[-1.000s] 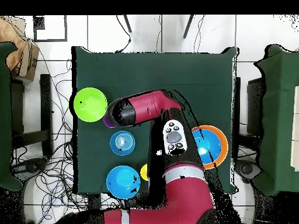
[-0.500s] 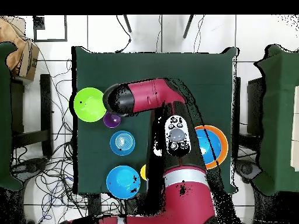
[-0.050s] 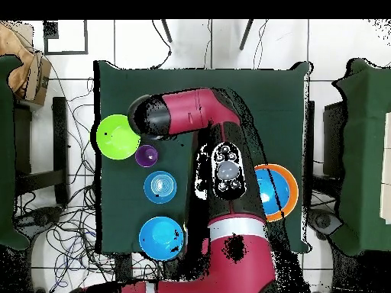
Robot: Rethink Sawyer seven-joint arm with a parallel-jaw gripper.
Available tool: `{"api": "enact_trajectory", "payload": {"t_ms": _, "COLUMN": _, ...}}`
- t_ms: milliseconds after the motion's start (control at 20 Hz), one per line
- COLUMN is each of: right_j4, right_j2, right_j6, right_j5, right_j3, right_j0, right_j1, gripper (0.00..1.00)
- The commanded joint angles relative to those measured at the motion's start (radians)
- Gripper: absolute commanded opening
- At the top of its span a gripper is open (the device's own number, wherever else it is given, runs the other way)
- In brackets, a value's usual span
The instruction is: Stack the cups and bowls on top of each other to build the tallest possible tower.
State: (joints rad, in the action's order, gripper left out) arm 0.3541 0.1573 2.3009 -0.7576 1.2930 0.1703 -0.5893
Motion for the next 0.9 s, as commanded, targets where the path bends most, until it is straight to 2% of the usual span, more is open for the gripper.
{"api": "enact_trajectory", "payload": {"t_ms": 50, "right_j4": -0.014, "right_j2": 0.038, "right_j6": -0.016, "right_j5": -0.119, "right_j3": -0.077, "right_j0": -0.028, "right_j1": 0.068, "gripper": 1.00}}
{"api": "enact_trajectory", "payload": {"t_ms": 350, "right_j4": -0.016, "right_j2": 0.022, "right_j6": -0.010, "right_j5": -0.104, "right_j3": -0.052, "right_j0": -0.038, "right_j1": 0.058, "gripper": 1.00}}
{"api": "enact_trajectory", "payload": {"t_ms": 900, "right_j4": -0.016, "right_j2": 0.006, "right_j6": 0.002, "right_j5": -0.099, "right_j3": -0.088, "right_j0": -0.059, "right_j1": 0.079, "gripper": 1.00}}
